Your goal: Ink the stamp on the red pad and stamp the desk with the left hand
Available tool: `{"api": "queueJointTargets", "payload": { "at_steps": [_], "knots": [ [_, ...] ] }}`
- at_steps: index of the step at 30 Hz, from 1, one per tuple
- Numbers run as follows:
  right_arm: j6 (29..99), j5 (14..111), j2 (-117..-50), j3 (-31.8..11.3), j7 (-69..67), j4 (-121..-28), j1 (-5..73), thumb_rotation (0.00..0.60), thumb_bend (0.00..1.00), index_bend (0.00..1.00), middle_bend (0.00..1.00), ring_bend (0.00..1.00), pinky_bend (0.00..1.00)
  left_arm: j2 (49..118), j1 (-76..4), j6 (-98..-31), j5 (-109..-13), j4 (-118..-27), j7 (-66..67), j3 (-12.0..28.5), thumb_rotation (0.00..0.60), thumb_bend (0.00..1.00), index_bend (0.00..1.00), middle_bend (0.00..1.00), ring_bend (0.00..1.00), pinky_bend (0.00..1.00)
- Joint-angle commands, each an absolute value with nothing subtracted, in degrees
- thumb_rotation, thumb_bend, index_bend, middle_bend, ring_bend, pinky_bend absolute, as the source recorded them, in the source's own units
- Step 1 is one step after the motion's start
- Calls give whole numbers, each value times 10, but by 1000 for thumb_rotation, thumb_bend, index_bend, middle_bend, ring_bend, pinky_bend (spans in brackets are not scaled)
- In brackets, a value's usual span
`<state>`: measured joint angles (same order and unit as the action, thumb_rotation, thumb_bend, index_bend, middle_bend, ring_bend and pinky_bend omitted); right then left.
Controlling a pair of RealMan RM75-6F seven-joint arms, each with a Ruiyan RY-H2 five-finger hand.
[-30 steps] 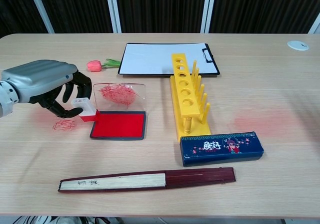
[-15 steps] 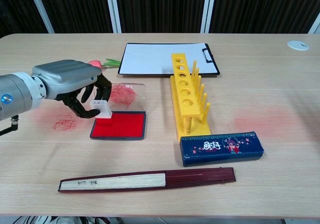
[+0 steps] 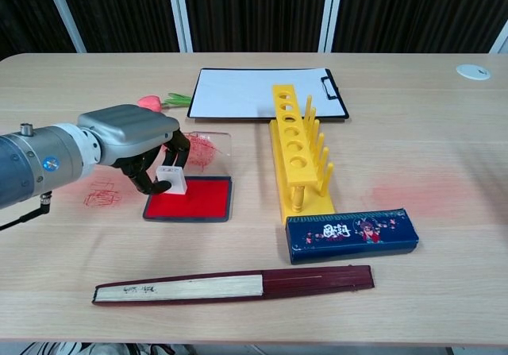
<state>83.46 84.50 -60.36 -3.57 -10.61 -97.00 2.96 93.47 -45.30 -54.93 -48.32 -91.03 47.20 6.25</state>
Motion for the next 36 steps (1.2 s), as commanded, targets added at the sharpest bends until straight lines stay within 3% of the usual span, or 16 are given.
{"api": "queueJointTargets", "payload": {
  "at_steps": [1,15,36],
  "knots": [
    [835,845,-604,-36,-106,-970,30,600,268,72,0,0,192,941,-458,-554,-471,-907,480,57,600,480,733,734,553,639],
    [838,849,-604,-35,-107,-971,29,600,273,72,0,0,192,924,-468,-578,-471,-940,482,60,600,480,734,735,554,639],
    [837,848,-604,-36,-110,-970,29,600,273,73,0,0,192,931,-514,-600,-374,-951,569,48,600,481,736,736,558,640]
  ]
}}
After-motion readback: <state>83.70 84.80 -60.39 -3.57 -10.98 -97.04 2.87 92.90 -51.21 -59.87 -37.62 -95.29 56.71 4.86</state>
